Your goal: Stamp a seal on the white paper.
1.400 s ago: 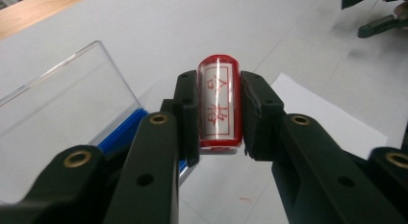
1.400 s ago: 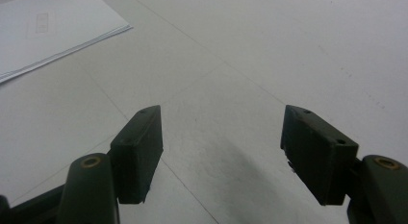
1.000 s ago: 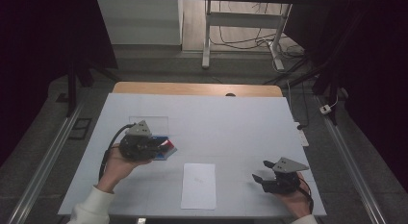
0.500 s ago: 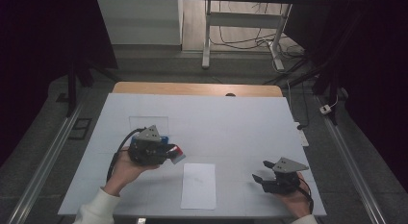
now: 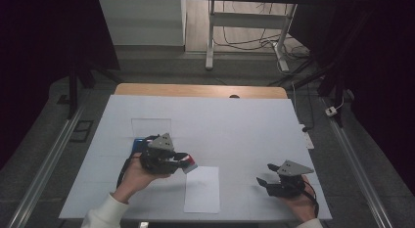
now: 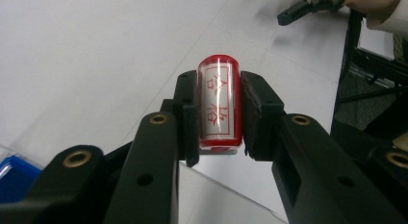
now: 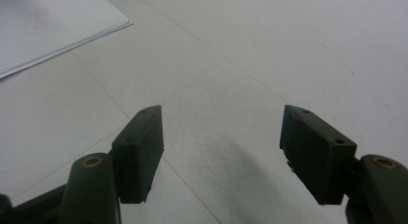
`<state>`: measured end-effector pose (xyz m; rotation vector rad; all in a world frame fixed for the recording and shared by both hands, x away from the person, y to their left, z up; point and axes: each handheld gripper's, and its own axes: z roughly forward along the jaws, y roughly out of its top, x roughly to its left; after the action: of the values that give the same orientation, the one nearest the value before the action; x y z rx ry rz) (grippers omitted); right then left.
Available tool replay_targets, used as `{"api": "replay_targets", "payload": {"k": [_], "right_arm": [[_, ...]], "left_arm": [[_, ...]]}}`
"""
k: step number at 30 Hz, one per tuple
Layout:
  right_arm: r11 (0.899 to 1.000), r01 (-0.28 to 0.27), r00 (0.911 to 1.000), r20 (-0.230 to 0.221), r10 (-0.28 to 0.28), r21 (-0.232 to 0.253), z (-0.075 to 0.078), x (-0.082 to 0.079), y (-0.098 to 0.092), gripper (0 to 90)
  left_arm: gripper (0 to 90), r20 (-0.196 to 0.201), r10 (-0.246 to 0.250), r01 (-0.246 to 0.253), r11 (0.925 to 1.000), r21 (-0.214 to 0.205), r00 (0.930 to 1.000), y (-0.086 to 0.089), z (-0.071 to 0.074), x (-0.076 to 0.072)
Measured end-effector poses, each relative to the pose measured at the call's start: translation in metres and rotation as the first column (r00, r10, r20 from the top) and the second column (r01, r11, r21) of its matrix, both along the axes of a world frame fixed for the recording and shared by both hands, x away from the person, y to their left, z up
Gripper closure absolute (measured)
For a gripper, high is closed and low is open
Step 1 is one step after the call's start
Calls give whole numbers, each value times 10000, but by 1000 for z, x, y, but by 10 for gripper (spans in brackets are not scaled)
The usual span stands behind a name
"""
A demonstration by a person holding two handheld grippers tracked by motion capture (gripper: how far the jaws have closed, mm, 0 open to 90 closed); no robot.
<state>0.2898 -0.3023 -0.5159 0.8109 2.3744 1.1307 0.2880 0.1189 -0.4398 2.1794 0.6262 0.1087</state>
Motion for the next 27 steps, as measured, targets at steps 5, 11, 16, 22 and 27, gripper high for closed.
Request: {"api": "replay_targets", "payload": {"k": [5,11,16,22,27], "right_arm": [[9999,53,10000,19,-53,-94,0,0,0,314],[9999,51,10000,13,-51,-100,0,0,0,315],[10000,-7,10000,13,7,-10,-1,0,1,315],[10000,21,10000,-35,-21,-40,-1,0,0,315],[10000,2,10000,-37,-2,-44,-1,0,1,316]], "left_arm": [[705,-16,-195,195,9997,131,9998,-10,-2,-3],[705,-99,-342,345,9991,259,9994,-18,-6,-5],[705,-202,-419,426,9984,369,9989,-23,-12,-4],[705,-278,-491,506,9973,529,9984,-29,-17,-5],[704,-388,-667,694,9949,730,9970,-39,-24,-7]]}}
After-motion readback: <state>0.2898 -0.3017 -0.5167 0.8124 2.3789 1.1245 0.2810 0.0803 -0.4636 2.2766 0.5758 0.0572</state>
